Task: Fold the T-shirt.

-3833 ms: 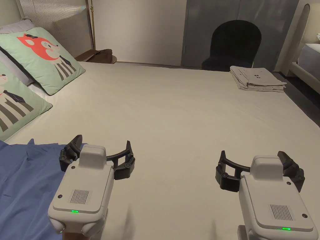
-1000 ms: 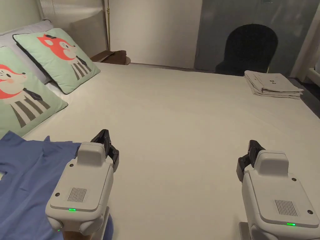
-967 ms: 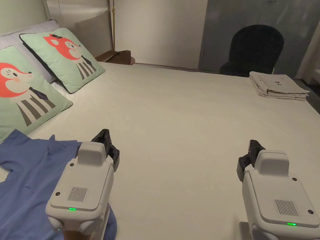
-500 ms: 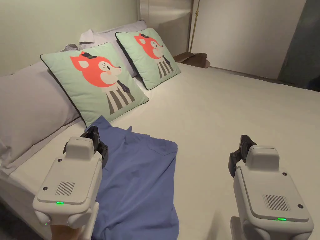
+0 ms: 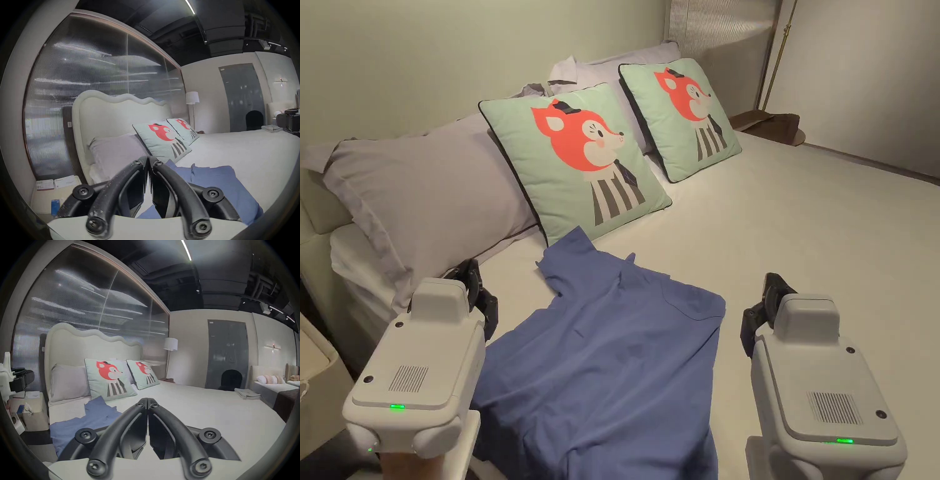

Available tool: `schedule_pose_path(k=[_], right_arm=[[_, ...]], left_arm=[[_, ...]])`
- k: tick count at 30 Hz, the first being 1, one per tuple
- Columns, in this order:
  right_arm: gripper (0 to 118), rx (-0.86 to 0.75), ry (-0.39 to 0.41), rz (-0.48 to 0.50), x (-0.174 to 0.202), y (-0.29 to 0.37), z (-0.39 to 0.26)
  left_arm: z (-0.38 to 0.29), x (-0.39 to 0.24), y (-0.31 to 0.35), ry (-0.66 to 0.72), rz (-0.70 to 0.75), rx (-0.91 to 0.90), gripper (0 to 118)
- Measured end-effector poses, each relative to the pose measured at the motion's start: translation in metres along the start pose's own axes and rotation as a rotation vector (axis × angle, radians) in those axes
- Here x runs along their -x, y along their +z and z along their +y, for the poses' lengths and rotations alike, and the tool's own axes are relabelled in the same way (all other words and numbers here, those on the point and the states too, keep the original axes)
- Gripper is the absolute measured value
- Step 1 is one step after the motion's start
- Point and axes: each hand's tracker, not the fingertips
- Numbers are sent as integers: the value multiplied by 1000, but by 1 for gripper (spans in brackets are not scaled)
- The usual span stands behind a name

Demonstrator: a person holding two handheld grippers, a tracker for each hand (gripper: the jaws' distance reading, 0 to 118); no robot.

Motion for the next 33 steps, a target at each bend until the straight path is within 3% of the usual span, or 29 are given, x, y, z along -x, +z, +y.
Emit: schedule_pose_path(k=[6,14,16,17,20,21,31,33], right_arm=[[0,-1,9,-10,-8,-1,-1],[0,4,20,-57,-29,-1,-3],[0,9,16,-65,-35,-2,-3],[0,11,17,-69,-38,-3,-4],[0,18,24,-82,-46,-7,-7],[0,25,24,-85,-50,-8,-8],[0,75,22,-128,-81,-13,-24],[0,81,26,-139,-87,-11,-27]], left_arm=[[1,-7,-17,52,-89,76,0],[-2,-55,-80,56,-319,392,0],[-10,-71,-99,45,-327,470,6],[-14,-79,-106,36,-324,524,25],[-30,-97,-132,35,-357,661,104],[-38,-103,-141,28,-362,701,111],[-100,-162,-169,-79,-345,929,106],[-104,-169,-164,-96,-344,943,87]])
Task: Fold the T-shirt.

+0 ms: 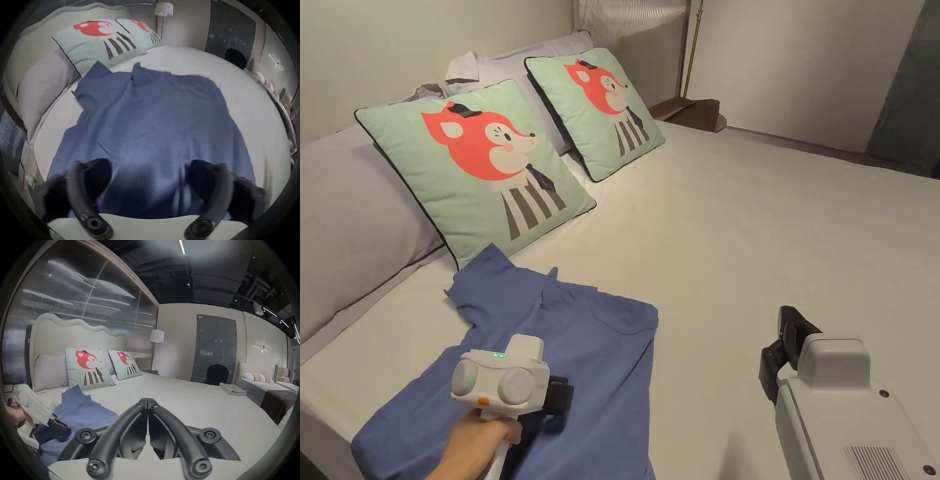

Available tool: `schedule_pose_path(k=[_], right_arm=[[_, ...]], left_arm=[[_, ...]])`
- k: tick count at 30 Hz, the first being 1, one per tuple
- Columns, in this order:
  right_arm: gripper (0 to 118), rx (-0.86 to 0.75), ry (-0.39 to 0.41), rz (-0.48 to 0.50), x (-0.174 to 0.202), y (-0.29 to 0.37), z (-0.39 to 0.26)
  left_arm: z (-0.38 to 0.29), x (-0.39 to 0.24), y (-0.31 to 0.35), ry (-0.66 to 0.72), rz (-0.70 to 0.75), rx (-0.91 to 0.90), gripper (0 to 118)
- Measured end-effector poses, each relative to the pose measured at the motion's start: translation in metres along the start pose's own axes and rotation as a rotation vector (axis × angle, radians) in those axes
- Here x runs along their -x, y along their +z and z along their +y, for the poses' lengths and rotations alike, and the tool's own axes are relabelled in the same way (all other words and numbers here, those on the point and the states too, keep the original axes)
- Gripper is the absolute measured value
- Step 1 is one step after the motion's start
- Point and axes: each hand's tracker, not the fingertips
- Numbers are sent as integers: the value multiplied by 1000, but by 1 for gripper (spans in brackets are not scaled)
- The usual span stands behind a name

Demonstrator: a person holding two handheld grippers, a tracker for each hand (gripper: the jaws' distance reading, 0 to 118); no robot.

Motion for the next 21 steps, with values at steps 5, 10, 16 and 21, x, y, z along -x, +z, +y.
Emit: schedule_pose_path(k=[5,10,16,21], right_arm=[[0,7,4,-17,-12,5,-2],[0,3,-8,-29,-22,14,1],[0,-28,-17,-43,-33,29,13],[0,-62,-33,-69,-50,48,22]], left_arm=[[-7,-9,14,-40,-18,-42,18],[-5,-1,28,-8,-61,-75,4],[10,2,82,18,-116,-186,4],[31,-12,130,-28,-170,-286,4]])
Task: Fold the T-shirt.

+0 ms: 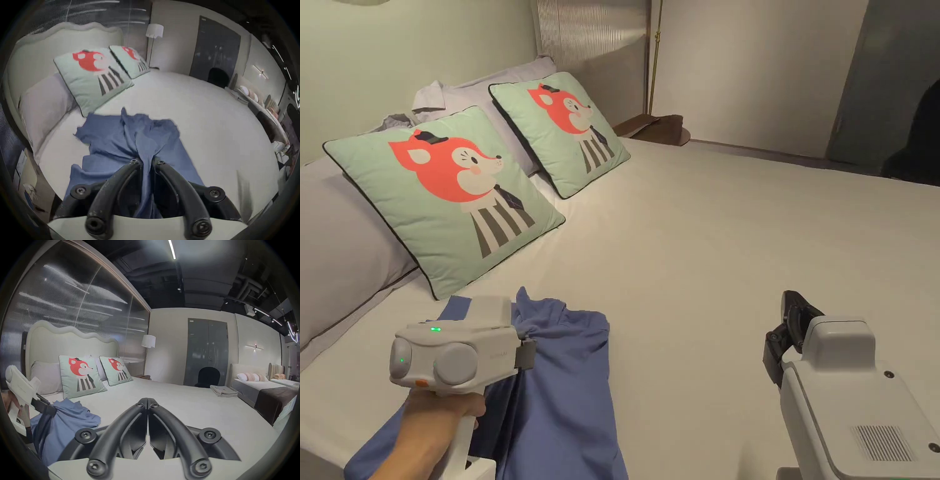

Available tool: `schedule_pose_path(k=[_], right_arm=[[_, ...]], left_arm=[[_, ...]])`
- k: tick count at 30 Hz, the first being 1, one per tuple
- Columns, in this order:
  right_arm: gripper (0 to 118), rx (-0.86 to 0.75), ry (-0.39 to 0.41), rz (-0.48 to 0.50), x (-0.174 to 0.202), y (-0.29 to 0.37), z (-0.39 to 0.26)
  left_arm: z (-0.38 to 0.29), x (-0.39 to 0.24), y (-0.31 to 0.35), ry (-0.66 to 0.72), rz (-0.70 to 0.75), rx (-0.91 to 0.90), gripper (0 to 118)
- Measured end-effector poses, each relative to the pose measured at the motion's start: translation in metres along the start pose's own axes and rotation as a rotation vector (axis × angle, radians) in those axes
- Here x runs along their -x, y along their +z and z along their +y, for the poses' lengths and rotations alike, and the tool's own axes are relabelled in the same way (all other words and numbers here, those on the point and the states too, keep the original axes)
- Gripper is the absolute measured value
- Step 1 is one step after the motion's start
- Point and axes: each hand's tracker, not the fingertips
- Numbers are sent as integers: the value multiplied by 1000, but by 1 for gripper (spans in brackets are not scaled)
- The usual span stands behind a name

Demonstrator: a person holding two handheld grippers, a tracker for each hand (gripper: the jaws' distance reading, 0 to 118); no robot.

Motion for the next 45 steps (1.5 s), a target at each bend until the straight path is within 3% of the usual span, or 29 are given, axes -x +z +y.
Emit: schedule_pose_path(k=[9,17,25,32,38,45], right_arm=[[0,-61,-24,-86,-47,34,18],[0,-112,-10,-215,-107,75,32],[0,-115,35,-393,-170,127,34],[0,-77,45,-494,-203,157,23],[0,-36,36,-516,-209,163,8],[0,5,12,-500,-202,154,-7]], left_arm=[[86,-104,78,-110,-213,-210,4],[126,-230,106,-263,-421,-325,3],[106,-340,90,-325,-653,-262,3],[51,-391,52,-368,-786,-116,3],[-27,-400,-16,-436,-711,142,3],[-108,-389,-86,-494,-525,336,3]])
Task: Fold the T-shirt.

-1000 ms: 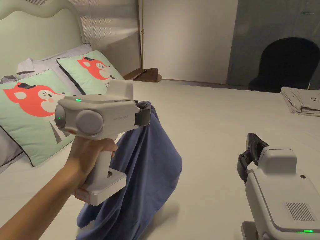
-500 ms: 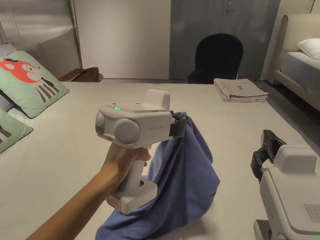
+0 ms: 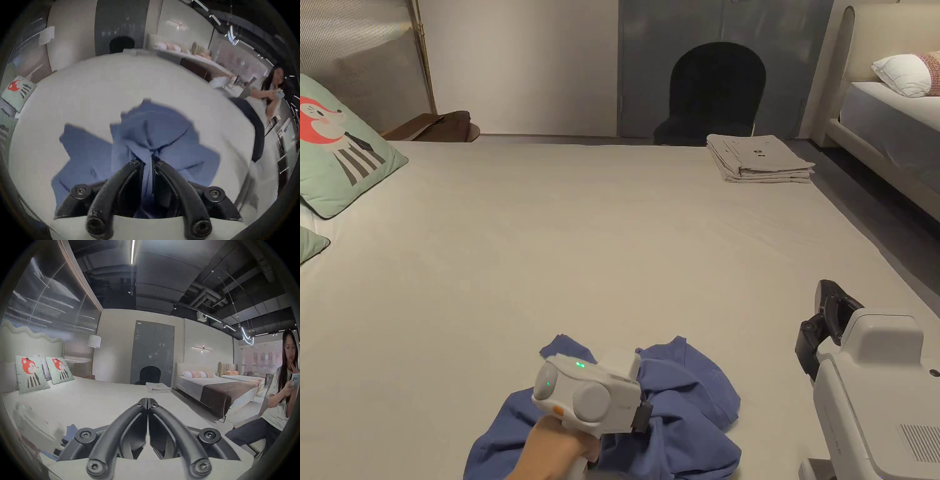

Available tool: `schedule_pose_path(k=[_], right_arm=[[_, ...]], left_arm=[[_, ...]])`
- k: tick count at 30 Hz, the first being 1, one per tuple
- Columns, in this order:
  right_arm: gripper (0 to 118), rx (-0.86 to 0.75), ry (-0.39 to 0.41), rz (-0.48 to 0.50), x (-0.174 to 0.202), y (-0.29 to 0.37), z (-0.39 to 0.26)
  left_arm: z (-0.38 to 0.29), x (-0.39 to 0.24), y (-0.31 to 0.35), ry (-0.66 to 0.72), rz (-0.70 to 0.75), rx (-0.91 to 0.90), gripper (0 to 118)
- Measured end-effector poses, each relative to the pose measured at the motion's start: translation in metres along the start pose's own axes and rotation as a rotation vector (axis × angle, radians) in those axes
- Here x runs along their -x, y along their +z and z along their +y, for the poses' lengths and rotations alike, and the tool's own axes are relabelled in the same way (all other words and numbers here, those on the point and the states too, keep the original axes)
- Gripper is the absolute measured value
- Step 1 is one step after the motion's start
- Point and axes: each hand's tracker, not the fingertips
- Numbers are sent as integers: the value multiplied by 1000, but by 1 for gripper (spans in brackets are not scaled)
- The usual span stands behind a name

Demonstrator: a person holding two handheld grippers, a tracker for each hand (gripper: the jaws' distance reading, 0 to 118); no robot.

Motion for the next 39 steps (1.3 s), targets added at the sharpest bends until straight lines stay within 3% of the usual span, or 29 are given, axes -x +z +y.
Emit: schedule_pose_path(k=[5,7,9,11,12,18,24,31,33,34,36,37,38,39], right_arm=[[0,22,5,21,9,-2,-5],[0,27,10,28,12,-2,-4],[0,23,10,33,14,-1,-2],[0,15,8,34,15,0,2],[0,11,6,35,16,1,3],[0,-13,-1,38,20,9,15],[0,-36,0,44,25,16,26],[0,-51,5,54,31,21,34],[0,-55,6,56,33,22,35],[0,-56,7,57,34,23,35],[0,-57,5,58,35,24,36],[0,-57,6,58,36,24,36],[0,-59,6,59,37,24,36],[0,-60,6,58,38,24,36]], left_arm=[[-4,6,-2,75,2,-19,4],[1,8,4,84,-1,-22,12],[4,10,16,98,7,-42,55],[7,11,32,108,16,-85,106],[9,12,41,117,20,-103,111],[22,19,118,126,46,-356,109],[10,25,188,81,272,-710,109],[-18,53,224,26,441,-873,107],[-26,59,229,28,442,-891,87],[-29,62,230,25,448,-900,71],[-32,65,232,15,472,-896,25],[-33,66,232,16,485,-894,9],[-33,67,231,21,502,-889,0],[-34,69,231,21,505,-888,0]])
